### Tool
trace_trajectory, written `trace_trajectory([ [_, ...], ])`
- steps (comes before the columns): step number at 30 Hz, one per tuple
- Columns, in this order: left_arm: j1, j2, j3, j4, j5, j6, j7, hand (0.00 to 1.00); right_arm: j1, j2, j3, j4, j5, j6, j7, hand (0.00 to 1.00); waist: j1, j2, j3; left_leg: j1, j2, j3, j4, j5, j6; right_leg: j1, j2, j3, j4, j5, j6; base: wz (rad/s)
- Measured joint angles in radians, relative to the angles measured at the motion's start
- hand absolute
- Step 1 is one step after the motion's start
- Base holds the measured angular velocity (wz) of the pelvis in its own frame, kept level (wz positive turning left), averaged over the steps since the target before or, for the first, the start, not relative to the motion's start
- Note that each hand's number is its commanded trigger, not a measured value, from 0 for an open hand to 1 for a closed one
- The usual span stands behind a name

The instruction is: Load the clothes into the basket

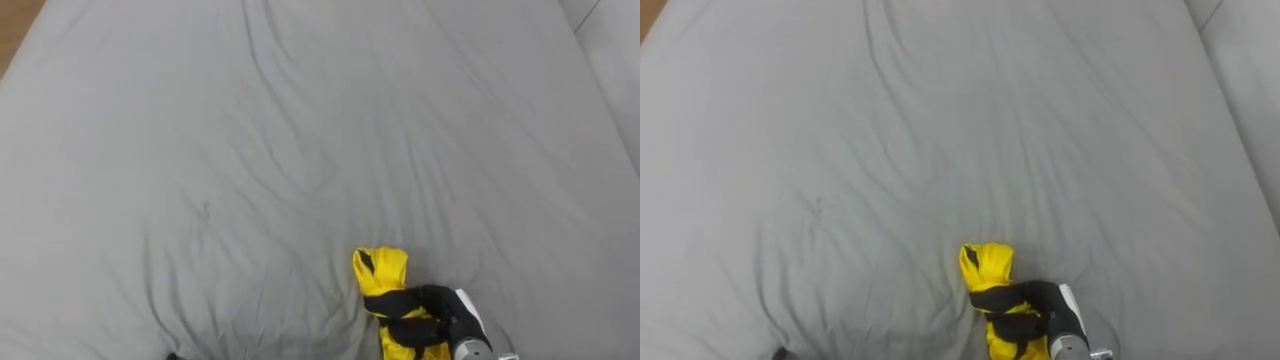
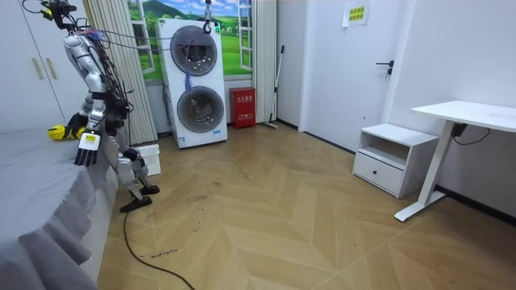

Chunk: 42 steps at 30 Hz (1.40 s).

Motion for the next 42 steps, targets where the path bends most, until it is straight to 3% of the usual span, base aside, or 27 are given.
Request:
trace_trajectory([
  [4, 0.003, 0.0, 0.004, 0.017, 0.0, 0.017, 0.002, 0.0, 0.025, 0.001, -0.03, -0.079, 0.028, 0.006, 0.003, 1.0, -0.015, -0.007, 0.0031, 0.055, -0.006, 0.002, -0.019, 0.0, 0.0, 0.053, -0.002, 0.013, -0.017, -0.003, 0.005, -0.06],
  [8, 0.033, -0.004, 0.031, -0.001, 0.005, 0.033, 0.006, 0.0, 0.069, -0.01, -0.082, -0.262, 0.032, 0.007, 0.006, 1.0, -0.027, -0.015, 0.0025, 0.101, -0.006, 0.035, -0.033, 0.0, 0.0, 0.079, -0.003, 0.058, -0.02, -0.005, 0.006, -0.25],
  [13, 0.059, 0.001, 0.045, 0.001, 0.022, 0.049, 0.025, 0.0, 0.121, -0.031, -0.118, -0.395, 0.086, 0.005, -0.005, 1.0, -0.064, -0.036, -0.0062, 0.152, -0.007, 0.062, -0.036, -0.002, 0.002, 0.121, -0.003, 0.087, -0.036, -0.007, 0.01, -0.14],
  [17, 0.061, -0.01, 0.08, 0.012, 0.027, 0.089, 0.027, 0.0, 0.131, -0.044, -0.221, -0.436, 0.106, 0.02, -0.015, 1.0, -0.083, -0.02, -0.0071, 0.187, 0.001, 0.113, -0.054, -0.002, 0.003, 0.127, 0.003, 0.141, -0.033, -0.008, 0.012, -0.33],
  [24, 0.077, -0.01, 0.132, 0.006, 0.059, 0.19, 0.036, 0.0, 0.184, -0.055, -0.358, -0.501, 0.111, 0.03, -0.058, 1.0, -0.169, -0.007, 0.0003, 0.222, 0.018, 0.168, -0.062, -0.003, 0.0, 0.136, 0.018, 0.196, -0.029, -0.003, 0.004, -0.25],
  [28, 0.083, -0.01, 0.153, 0.006, 0.059, 0.218, 0.045, 0.0, 0.228, -0.054, -0.411, -0.501, 0.12, 0.071, -0.078, 1.0, -0.191, -0.006, 0.0006, 0.227, 0.029, 0.2, -0.062, -0.005, -0.005, 0.129, 0.03, 0.237, -0.027, -0.001, 0.0, -0.23],
  [34, 0.109, -0.008, 0.185, 0.006, 0.06, 0.251, 0.066, 0.0, 0.27, -0.052, -0.477, -0.5, 0.143, 0.074, -0.112, 1.0, -0.225, -0.001, 0.0015, 0.229, 0.055, 0.278, -0.057, -0.013, -0.019, 0.097, 0.054, 0.314, -0.012, 0.009, -0.013, -0.4],
  [38, 0.113, -0.007, 0.196, 0.006, 0.06, 0.295, 0.083, 0.0, 0.289, -0.052, -0.514, -0.472, 0.143, 0.074, -0.132, 1.0, -0.257, 0.013, 0.0012, 0.22, 0.069, 0.31, -0.049, -0.017, -0.027, 0.077, 0.069, 0.35, -0.008, 0.018, -0.021, -0.27],
  [42, 0.113, 0.0, 0.192, 0.007, 0.037, 0.304, 0.09, 0.0, 0.263, -0.058, -0.549, -0.399, 0.175, 0.074, -0.145, 1.0, -0.29, 0.031, 0.0017, 0.157, 0.077, 0.341, -0.039, -0.018, -0.037, -0.018, 0.086, 0.391, 0.038, 0.023, -0.029, -0.31],
])
